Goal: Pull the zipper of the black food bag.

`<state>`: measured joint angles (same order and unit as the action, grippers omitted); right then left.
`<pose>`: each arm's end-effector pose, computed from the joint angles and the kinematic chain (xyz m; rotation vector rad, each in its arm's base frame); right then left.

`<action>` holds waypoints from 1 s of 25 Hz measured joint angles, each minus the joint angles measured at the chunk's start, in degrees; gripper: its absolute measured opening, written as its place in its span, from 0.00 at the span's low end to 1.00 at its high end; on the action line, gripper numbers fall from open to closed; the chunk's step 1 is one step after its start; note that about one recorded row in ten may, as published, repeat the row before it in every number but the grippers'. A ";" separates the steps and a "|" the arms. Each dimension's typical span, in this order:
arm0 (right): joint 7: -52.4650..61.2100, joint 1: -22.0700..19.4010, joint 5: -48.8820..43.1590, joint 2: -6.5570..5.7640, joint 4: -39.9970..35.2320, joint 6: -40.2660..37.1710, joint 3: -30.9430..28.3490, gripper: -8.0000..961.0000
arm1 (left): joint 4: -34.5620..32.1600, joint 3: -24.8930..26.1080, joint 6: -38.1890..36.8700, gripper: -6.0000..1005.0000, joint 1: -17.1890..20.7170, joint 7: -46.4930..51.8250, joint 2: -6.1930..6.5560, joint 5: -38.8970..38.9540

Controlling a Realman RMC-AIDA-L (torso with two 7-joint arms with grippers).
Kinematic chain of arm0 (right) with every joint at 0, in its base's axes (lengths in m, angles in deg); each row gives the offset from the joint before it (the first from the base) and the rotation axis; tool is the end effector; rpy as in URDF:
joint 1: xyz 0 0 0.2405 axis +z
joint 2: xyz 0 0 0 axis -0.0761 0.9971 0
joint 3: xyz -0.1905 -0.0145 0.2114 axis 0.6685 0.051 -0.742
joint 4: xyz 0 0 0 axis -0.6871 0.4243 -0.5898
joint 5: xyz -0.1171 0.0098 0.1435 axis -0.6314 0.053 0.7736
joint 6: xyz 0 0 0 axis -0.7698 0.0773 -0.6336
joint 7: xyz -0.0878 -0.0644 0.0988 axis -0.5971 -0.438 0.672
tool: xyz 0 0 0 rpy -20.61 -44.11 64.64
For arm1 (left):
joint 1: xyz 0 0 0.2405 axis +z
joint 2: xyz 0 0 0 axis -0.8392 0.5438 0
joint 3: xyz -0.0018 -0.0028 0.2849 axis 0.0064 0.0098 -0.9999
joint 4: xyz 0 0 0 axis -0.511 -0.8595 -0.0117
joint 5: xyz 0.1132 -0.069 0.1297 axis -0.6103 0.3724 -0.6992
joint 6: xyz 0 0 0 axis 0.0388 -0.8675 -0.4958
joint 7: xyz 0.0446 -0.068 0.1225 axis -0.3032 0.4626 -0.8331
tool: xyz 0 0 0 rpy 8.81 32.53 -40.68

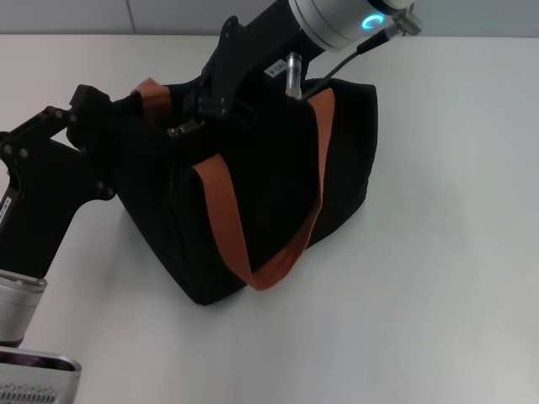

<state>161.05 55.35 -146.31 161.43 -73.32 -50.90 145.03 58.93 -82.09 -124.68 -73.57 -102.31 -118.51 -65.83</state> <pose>0.0222 0.3811 -0.0637 -3.0184 -0.1299 -0.0710 -0.2797 0.2308 -0.0202 -1.4408 0.6050 -0.3969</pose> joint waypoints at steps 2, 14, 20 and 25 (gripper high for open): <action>0.13 -0.01 0.03 0.00 -0.14 -0.74 -0.05 0.04 | 0.00 0.04 0.00 0.05 0.08 0.00 0.00 0.00; 0.03 0.28 -0.15 0.16 1.22 0.41 0.38 0.08 | -0.03 0.44 -0.07 0.05 0.45 -0.08 0.00 0.04; -0.51 0.39 -0.22 0.21 1.34 0.74 0.49 0.20 | 0.00 0.42 -0.03 0.06 0.43 -0.02 0.00 0.04; -0.51 0.67 -0.25 0.21 1.24 0.00 0.57 0.21 | 0.00 0.14 -0.16 0.06 0.42 0.00 0.00 0.06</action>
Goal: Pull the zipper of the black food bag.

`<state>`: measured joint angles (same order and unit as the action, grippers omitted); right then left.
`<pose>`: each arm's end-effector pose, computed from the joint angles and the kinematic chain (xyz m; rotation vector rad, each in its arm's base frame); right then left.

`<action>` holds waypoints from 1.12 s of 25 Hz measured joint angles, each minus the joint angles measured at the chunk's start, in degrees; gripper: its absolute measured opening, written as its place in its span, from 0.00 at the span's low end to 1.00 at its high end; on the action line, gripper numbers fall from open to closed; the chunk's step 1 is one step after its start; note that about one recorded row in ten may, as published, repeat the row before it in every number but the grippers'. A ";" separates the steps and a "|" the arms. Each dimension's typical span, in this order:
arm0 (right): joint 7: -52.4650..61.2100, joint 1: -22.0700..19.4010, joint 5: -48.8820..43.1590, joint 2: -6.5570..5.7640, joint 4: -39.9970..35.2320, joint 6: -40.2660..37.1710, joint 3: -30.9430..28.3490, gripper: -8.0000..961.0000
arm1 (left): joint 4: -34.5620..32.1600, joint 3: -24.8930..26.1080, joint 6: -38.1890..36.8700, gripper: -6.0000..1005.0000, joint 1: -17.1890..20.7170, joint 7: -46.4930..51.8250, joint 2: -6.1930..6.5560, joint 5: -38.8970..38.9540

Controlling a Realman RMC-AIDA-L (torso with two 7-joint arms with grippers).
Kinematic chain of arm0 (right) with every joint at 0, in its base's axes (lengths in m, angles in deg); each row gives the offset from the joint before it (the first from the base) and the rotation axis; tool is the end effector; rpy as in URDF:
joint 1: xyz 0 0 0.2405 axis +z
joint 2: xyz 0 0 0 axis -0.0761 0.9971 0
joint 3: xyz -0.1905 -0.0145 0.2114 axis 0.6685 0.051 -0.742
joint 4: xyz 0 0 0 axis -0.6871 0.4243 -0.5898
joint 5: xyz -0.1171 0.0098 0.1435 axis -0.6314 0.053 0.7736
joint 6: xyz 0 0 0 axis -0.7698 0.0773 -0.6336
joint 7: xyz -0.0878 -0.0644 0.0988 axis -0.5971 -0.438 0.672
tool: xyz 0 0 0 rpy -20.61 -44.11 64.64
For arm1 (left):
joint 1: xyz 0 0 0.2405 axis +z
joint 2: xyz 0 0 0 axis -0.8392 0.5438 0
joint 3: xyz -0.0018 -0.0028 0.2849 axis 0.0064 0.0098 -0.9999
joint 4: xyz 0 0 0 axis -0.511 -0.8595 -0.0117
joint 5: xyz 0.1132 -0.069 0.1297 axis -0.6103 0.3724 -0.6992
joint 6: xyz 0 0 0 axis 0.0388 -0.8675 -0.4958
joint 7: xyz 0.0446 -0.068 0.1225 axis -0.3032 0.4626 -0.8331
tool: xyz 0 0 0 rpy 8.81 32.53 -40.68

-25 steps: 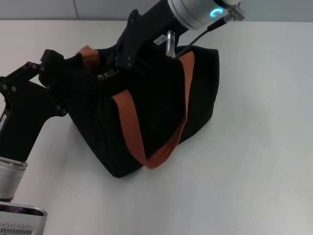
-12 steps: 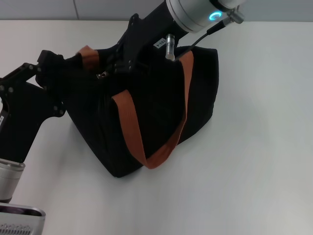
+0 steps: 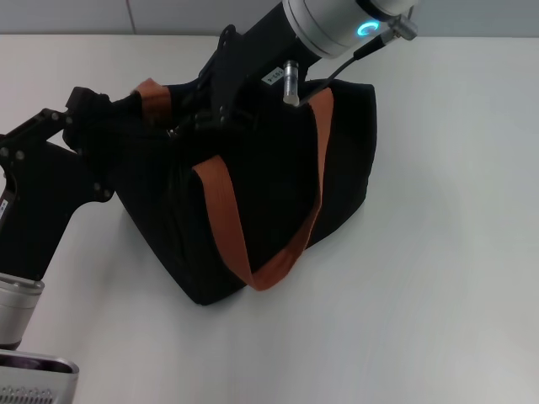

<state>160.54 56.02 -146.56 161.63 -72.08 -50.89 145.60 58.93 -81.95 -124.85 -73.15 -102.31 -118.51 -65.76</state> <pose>0.0226 0.3803 -0.0683 -3.0301 -0.1434 -0.0974 -0.2814 0.2289 -0.0195 -1.4377 0.5985 -0.3911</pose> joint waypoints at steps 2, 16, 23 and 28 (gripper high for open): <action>0.22 0.05 0.00 0.00 -0.21 -0.58 0.03 0.21 | 0.00 0.03 0.00 0.06 0.00 0.00 0.00 0.01; -0.64 0.51 -1.92 0.16 0.36 2.47 4.46 0.20 | 0.42 -0.04 0.36 0.06 0.04 0.00 0.00 0.02; -0.85 0.56 -2.12 0.19 0.51 4.21 5.02 0.18 | 0.45 -0.05 0.10 0.06 0.18 0.00 0.00 -0.03; -1.81 0.60 -1.83 0.18 0.91 5.06 5.35 0.15 | 0.44 -0.07 0.07 0.06 0.26 0.00 0.00 -0.06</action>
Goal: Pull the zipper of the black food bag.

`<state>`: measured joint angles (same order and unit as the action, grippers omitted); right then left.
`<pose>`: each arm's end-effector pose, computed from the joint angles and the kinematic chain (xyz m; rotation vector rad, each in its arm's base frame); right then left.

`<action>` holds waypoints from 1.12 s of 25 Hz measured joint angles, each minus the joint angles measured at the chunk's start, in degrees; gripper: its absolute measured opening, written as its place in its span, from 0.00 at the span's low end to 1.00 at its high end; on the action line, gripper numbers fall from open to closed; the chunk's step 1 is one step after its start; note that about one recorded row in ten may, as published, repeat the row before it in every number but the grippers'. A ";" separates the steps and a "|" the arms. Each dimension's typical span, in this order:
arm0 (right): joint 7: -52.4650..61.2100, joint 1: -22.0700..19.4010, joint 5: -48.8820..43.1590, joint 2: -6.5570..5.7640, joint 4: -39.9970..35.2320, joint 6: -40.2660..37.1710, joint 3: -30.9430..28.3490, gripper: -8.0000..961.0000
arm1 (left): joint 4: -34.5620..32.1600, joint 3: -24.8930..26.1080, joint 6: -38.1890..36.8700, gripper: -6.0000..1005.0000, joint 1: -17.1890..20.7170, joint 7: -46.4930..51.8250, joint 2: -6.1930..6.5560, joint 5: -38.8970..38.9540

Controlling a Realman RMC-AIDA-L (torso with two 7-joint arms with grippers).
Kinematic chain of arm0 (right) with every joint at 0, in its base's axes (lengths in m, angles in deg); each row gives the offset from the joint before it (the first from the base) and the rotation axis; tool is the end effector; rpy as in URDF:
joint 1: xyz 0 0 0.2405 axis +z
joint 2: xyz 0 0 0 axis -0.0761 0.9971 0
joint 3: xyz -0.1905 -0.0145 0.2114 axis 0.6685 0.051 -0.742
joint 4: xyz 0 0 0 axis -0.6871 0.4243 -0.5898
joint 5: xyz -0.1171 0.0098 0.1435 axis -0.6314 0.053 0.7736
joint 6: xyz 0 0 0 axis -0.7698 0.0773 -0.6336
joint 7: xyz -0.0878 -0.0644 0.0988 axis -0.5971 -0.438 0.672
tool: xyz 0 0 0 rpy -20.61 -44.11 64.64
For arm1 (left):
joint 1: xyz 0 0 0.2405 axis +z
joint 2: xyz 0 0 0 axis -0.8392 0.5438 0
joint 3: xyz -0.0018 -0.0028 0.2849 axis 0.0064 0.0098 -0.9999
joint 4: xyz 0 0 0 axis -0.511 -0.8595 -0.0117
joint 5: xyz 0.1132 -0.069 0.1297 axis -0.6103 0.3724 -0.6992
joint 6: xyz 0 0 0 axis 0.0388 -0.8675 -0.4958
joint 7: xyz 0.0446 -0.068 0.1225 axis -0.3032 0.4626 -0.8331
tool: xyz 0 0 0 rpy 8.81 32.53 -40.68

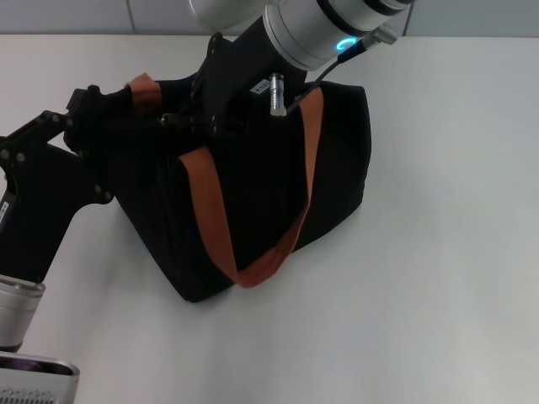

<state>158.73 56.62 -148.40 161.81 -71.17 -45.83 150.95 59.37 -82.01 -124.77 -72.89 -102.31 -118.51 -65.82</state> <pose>0.0217 0.3816 -0.0830 -2.9789 -0.2814 -0.1669 -0.2814 0.2274 -0.0205 -1.4408 0.5901 -0.3941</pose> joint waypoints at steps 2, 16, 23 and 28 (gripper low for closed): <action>-0.21 0.01 0.07 -0.01 -0.04 -0.05 0.05 0.15 | 0.00 -0.04 -0.01 0.06 0.01 0.00 0.00 -0.01; 0.12 -0.70 -0.16 -0.17 -2.31 -2.36 -0.19 0.03 | 0.00 -0.08 -0.23 0.06 0.01 0.00 0.00 -0.02; 0.27 -3.10 -0.26 -0.27 -6.00 -3.86 -0.53 0.02 | 0.01 -0.07 -0.74 0.06 0.01 0.00 0.00 -0.03; 0.76 -4.09 -0.98 -0.27 -6.59 -4.03 -0.62 0.02 | 0.00 -0.07 -0.74 0.06 0.01 0.00 0.00 -0.05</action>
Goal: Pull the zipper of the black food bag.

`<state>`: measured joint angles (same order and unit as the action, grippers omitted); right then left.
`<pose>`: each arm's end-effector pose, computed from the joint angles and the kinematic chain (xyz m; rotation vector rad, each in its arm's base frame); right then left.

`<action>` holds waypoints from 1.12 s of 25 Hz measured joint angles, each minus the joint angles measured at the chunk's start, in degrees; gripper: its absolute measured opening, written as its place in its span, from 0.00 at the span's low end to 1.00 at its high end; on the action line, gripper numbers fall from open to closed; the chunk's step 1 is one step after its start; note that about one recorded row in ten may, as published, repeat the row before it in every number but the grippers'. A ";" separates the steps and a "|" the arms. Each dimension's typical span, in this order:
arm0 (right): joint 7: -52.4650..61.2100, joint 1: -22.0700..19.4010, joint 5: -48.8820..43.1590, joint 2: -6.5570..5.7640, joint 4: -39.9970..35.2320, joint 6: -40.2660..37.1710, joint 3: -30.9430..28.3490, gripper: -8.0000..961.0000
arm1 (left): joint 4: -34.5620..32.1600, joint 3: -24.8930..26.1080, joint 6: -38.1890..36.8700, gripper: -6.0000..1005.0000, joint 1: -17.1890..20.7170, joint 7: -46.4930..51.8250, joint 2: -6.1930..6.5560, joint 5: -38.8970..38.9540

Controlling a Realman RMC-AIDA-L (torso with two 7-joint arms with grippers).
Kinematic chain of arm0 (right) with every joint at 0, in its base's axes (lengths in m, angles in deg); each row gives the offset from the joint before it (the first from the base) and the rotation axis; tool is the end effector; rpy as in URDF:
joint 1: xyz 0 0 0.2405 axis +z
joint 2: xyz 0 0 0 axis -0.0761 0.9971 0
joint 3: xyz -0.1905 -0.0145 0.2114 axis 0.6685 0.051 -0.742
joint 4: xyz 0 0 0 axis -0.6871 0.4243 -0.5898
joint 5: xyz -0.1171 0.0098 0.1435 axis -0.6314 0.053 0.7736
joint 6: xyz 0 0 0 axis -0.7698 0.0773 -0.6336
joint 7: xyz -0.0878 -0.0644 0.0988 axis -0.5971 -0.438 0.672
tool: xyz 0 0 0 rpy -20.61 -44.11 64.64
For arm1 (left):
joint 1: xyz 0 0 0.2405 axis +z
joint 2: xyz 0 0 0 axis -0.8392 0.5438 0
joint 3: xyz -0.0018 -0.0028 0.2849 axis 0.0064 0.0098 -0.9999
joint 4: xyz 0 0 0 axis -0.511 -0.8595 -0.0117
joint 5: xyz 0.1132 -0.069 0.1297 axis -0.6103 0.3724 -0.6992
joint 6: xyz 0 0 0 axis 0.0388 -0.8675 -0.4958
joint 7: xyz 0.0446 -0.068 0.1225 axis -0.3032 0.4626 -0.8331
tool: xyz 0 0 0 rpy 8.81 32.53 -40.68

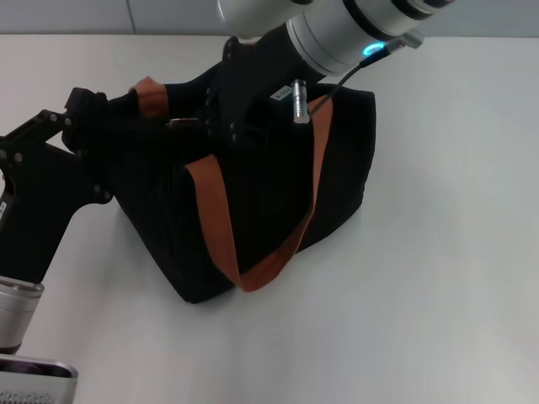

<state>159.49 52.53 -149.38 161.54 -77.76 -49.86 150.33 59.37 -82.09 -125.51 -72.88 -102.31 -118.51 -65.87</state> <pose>0.0326 0.3716 -0.0700 -2.9794 -0.2833 -0.1714 -0.2802 0.2263 -0.0194 -1.4317 0.5948 -0.4036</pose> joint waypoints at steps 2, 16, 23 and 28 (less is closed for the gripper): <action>0.13 -0.26 -0.20 0.00 -0.15 -0.09 -0.02 0.02 | 0.00 0.01 0.05 0.06 0.00 0.00 0.00 -0.01; 2.49 -1.71 -1.99 0.05 -1.76 -0.19 -3.28 0.03 | 0.05 0.10 0.08 0.07 0.16 0.00 0.00 0.06; 6.76 -0.37 1.28 -0.14 -1.17 -1.75 -8.91 0.10 | 0.17 0.02 0.01 0.07 0.10 0.00 0.00 0.04; 8.20 1.85 3.59 -0.18 2.04 -4.75 -10.99 0.17 | 0.18 -0.06 -0.02 0.07 -0.07 0.00 0.00 0.04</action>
<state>167.70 54.38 -145.79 161.36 -75.72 -54.62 139.34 59.55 -82.15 -125.53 -72.95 -102.31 -118.51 -65.83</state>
